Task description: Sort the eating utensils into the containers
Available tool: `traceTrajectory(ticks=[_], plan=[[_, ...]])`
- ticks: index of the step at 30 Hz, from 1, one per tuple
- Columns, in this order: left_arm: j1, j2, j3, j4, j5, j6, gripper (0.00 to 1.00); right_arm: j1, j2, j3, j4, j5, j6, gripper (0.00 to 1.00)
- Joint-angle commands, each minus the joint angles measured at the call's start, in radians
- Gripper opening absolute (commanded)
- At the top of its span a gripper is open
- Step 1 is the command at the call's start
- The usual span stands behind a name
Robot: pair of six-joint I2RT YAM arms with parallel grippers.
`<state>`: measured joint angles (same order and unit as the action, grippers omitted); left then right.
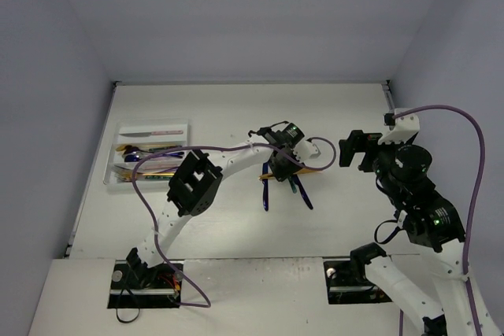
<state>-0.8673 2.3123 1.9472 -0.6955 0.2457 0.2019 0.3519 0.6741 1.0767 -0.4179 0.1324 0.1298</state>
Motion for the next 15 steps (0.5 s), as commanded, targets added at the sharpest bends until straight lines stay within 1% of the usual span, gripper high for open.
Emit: traceTrajectory(ticks=[1,4,6,7,8,9,15], plan=[[-0.024,0.005,0.003,-0.033,-0.014,-0.010,0.32,-0.007,0.018,0.016,0.053,-0.017,0.013,1.00],[-0.025,0.004,-0.003,-0.032,-0.031,-0.010,0.25,-0.007,0.008,0.008,0.052,-0.013,0.014,1.00],[-0.024,-0.001,-0.005,-0.032,-0.039,-0.007,0.17,-0.007,0.004,0.006,0.053,-0.010,0.013,1.00],[-0.024,-0.005,-0.004,-0.032,-0.045,-0.007,0.08,-0.007,0.003,0.007,0.053,-0.010,0.010,1.00],[-0.024,-0.010,-0.004,-0.032,-0.051,-0.008,0.03,-0.007,0.002,0.008,0.053,-0.010,0.007,1.00],[-0.025,-0.016,-0.004,-0.032,-0.056,-0.010,0.01,-0.007,0.002,0.009,0.053,-0.010,0.006,1.00],[-0.022,-0.102,-0.017,-0.027,-0.090,-0.019,0.00,-0.007,-0.005,0.027,0.053,-0.008,0.004,1.00]])
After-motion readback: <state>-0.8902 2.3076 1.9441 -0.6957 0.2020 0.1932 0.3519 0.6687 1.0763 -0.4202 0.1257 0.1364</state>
